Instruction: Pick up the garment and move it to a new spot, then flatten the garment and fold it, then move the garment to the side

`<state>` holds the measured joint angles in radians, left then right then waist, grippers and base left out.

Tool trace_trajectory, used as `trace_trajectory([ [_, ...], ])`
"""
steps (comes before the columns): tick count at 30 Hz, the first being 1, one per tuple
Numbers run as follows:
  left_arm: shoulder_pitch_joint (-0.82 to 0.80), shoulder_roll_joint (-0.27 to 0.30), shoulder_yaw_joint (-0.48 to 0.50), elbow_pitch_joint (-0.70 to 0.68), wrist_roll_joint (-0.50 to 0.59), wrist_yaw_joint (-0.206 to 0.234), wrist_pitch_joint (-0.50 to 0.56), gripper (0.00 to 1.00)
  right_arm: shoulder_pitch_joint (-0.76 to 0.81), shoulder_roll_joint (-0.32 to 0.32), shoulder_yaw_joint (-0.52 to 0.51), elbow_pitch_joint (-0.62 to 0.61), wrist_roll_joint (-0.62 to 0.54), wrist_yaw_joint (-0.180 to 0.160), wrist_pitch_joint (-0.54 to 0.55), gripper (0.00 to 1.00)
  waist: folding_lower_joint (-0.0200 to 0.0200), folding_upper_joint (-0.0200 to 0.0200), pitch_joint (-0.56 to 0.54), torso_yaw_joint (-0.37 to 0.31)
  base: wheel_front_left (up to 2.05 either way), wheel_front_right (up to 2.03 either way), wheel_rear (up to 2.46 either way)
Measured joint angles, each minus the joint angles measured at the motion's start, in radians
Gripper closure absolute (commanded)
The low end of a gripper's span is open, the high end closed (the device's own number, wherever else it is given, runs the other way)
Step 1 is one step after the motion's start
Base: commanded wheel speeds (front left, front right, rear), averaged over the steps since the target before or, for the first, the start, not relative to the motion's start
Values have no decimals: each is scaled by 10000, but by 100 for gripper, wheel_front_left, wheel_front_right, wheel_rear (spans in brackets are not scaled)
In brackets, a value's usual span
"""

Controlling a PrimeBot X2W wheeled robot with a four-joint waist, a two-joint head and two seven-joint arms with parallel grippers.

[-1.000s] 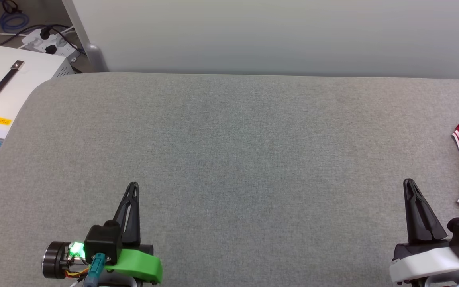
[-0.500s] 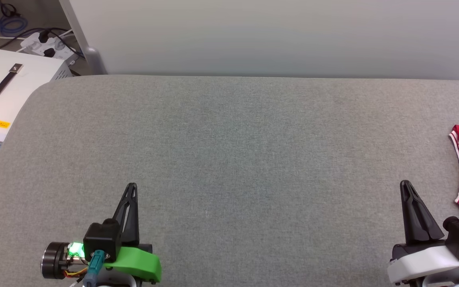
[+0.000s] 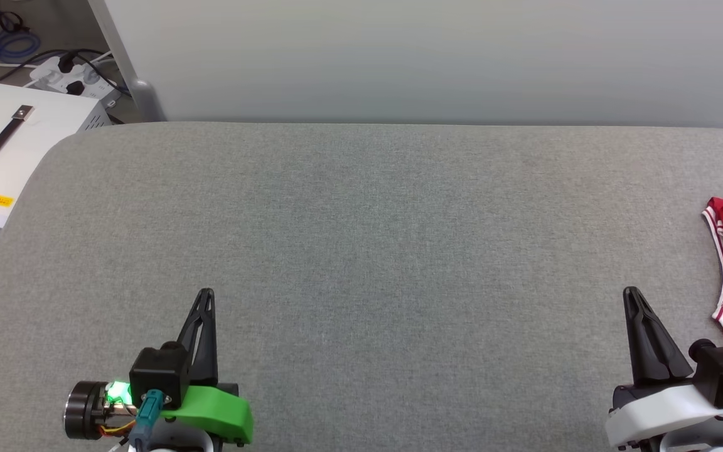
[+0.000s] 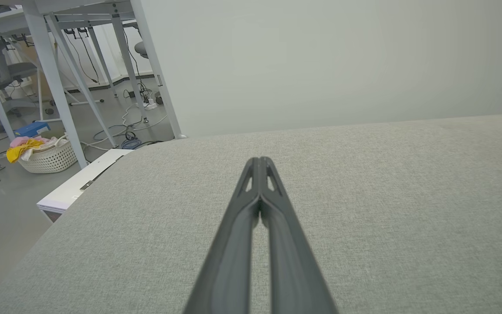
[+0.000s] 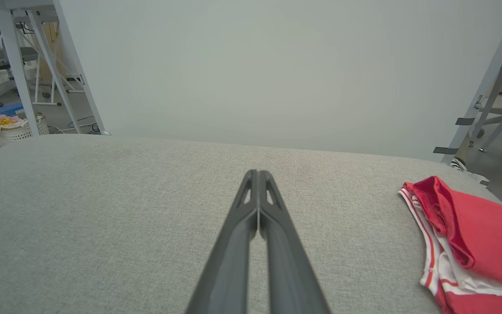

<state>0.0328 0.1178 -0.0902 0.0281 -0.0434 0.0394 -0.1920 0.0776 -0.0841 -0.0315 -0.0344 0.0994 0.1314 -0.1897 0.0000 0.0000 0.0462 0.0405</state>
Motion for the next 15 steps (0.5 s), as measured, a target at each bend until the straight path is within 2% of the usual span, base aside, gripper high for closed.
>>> trace_trajectory([
  [15, -14, -121, 136, -36, 67, -27, 316, 100, -95, 58, 48, 44, -125, 0, 286, 100, 0, 0, -73, -65, 0, 0, 0],
])
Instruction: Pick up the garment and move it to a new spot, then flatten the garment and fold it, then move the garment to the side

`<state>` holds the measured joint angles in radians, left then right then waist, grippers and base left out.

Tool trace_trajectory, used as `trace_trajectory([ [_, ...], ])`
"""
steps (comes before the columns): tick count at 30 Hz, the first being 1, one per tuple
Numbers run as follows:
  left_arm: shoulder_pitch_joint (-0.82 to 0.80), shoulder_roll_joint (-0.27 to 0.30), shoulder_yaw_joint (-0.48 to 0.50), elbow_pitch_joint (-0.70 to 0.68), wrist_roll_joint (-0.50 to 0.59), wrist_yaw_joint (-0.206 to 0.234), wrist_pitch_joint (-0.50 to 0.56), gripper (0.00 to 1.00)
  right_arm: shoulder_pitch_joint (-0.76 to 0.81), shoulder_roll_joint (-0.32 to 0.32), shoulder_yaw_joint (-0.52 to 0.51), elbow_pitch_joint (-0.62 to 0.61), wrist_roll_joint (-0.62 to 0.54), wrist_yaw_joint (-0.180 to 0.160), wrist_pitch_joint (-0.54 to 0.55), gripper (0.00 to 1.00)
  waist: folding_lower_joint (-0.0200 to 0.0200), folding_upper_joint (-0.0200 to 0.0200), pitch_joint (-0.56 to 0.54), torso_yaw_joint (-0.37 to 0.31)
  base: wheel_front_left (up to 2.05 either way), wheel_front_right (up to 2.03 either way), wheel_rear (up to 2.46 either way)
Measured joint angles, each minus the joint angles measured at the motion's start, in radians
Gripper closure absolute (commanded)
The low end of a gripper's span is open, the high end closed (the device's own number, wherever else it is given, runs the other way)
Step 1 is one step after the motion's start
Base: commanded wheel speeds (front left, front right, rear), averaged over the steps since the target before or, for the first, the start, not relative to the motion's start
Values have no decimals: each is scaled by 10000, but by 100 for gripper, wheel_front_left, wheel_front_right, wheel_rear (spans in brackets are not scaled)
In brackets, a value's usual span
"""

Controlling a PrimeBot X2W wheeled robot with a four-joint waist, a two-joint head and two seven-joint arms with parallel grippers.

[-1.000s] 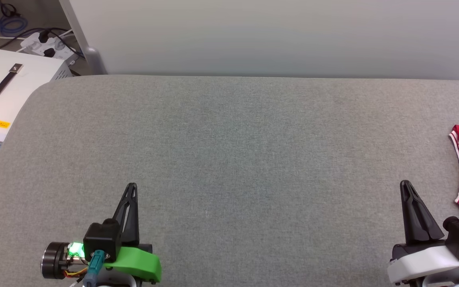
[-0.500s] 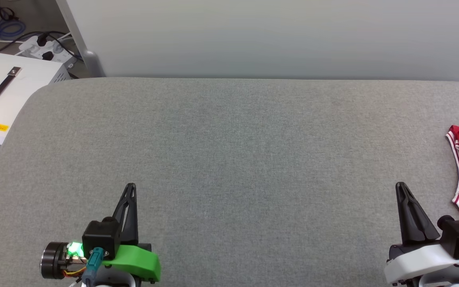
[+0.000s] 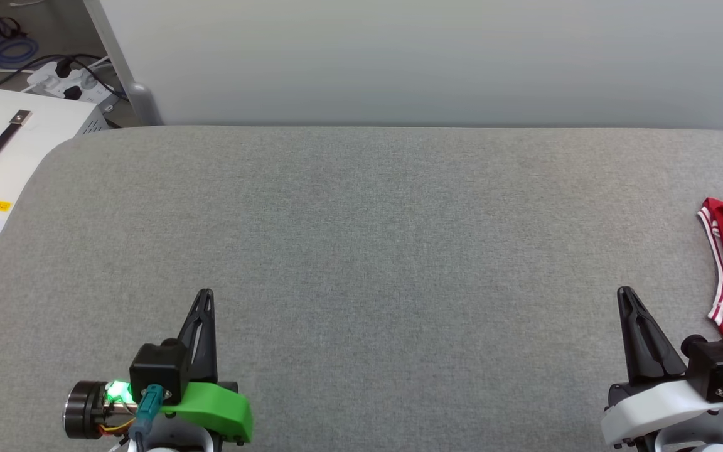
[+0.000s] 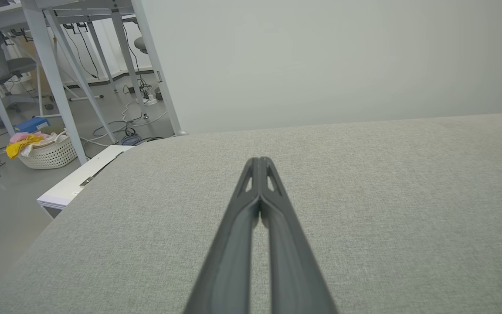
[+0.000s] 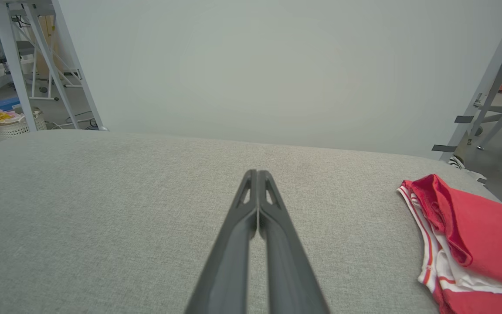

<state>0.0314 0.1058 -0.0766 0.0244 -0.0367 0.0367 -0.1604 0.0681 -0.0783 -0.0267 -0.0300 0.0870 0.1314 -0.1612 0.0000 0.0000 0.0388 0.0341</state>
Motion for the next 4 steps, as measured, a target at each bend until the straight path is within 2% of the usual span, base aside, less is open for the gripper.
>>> trace_trajectory([
  [4, -5, -23, 40, -8, 19, -59, 84, 100, -51, 6, 8, 17, -40, 0, 79, 100, 0, 0, -20, -18, 0, 0, 0],
])
